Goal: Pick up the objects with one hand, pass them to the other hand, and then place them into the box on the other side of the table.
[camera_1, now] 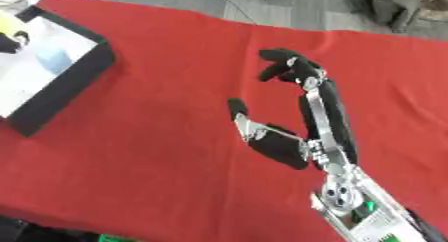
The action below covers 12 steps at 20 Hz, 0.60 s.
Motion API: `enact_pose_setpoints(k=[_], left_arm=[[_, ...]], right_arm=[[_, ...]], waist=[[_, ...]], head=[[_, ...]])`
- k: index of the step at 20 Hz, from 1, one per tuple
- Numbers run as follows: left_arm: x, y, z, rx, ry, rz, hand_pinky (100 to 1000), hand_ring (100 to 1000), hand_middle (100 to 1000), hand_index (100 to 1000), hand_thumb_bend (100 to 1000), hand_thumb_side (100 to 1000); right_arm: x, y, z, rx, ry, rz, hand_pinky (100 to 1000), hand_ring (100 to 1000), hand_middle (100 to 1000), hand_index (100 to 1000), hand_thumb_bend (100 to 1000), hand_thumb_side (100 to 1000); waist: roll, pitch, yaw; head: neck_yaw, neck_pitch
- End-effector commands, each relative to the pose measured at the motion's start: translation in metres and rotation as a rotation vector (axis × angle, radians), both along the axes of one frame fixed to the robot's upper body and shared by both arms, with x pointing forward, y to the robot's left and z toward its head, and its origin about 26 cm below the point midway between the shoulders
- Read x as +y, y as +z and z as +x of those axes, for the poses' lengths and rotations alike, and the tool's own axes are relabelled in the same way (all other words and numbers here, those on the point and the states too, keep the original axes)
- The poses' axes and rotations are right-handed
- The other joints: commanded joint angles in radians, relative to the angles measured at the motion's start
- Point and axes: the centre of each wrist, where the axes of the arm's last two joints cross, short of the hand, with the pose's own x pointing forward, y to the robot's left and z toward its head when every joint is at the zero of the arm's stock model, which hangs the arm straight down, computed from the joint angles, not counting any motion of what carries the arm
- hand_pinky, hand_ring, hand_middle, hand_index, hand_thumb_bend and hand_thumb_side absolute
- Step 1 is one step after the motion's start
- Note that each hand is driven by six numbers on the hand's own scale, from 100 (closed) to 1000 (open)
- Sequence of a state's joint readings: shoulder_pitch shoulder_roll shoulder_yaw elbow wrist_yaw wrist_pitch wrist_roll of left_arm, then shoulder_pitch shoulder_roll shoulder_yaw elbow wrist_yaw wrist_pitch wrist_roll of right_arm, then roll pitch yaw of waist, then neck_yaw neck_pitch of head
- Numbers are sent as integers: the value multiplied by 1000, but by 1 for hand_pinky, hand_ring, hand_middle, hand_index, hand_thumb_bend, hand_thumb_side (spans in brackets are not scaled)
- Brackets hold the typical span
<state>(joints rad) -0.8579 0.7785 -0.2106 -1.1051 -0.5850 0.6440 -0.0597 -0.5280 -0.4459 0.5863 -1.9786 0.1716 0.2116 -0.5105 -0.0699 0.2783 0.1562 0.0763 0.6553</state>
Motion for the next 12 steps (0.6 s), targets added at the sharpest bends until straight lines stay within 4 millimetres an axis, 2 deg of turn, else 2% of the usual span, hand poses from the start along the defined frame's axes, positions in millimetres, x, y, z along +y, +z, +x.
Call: enact_pose_setpoints(k=[1,3,5,6,9,12], left_arm=[[13,8,1,-15,42,12,717,608,561,618,220,100],[17,0,3,16,62,16,762,672,630,709,272,119],[19,-6,5,43,80,26,793,739,707,793,315,214],[21,-8,5,58,88,31,814,773,745,835,365,325],[25,-12,6,97,108,36,838,799,772,866,448,456],[26,-12,6,113,117,41,837,798,770,865,507,475]], right_arm=[[-4,10,-1,-43,3,10,770,911,551,786,370,128],[-4,10,-1,-48,3,14,770,911,551,786,371,128],[-4,10,-1,-49,2,16,770,911,550,786,371,128],[-4,10,-1,-49,2,16,770,911,550,786,371,127],[-4,10,-1,-49,0,18,770,911,550,786,372,127],[-4,10,-1,-49,1,20,770,911,549,785,374,126]], waist=[[6,-13,-1],[5,-12,-3],[5,-10,-3],[5,-10,-4],[5,-10,-5],[7,-10,-5]], head=[[2,-13],[3,-11],[1,-9],[0,-8],[-3,-7],[-4,-4]])
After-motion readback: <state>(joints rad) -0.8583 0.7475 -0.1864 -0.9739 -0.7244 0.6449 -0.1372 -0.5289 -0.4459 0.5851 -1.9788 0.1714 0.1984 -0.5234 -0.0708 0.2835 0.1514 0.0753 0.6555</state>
